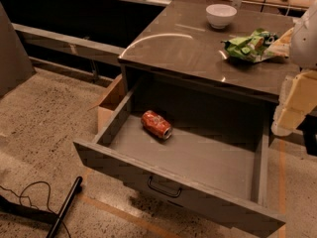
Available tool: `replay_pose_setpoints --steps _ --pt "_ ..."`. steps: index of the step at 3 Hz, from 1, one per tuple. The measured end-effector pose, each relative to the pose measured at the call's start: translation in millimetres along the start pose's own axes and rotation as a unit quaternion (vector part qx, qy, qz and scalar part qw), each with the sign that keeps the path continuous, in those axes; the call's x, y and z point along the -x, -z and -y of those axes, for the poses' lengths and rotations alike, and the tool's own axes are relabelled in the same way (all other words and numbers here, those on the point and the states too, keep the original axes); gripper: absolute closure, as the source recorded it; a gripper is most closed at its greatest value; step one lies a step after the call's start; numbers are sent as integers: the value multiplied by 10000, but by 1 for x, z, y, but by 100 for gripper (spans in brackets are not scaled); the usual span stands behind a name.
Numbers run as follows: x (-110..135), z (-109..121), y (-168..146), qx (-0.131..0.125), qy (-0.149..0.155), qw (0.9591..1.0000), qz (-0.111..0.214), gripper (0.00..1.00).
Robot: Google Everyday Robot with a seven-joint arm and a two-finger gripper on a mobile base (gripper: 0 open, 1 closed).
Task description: Pick coke can from top drawer and place on counter
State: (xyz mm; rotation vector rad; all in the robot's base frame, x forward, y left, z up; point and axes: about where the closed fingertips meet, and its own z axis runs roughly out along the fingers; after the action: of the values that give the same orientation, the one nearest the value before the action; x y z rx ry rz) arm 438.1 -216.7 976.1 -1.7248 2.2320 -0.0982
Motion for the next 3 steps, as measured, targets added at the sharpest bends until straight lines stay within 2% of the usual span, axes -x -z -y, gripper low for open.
replay_pose_setpoints --steps 1,2,3 --pt "0 0 -1 -6 -15 10000 23 0" --pt "6 2 -25 -92 -289 9985 447 0" --pt "16 -13 -71 7 -537 9922 1127 0"
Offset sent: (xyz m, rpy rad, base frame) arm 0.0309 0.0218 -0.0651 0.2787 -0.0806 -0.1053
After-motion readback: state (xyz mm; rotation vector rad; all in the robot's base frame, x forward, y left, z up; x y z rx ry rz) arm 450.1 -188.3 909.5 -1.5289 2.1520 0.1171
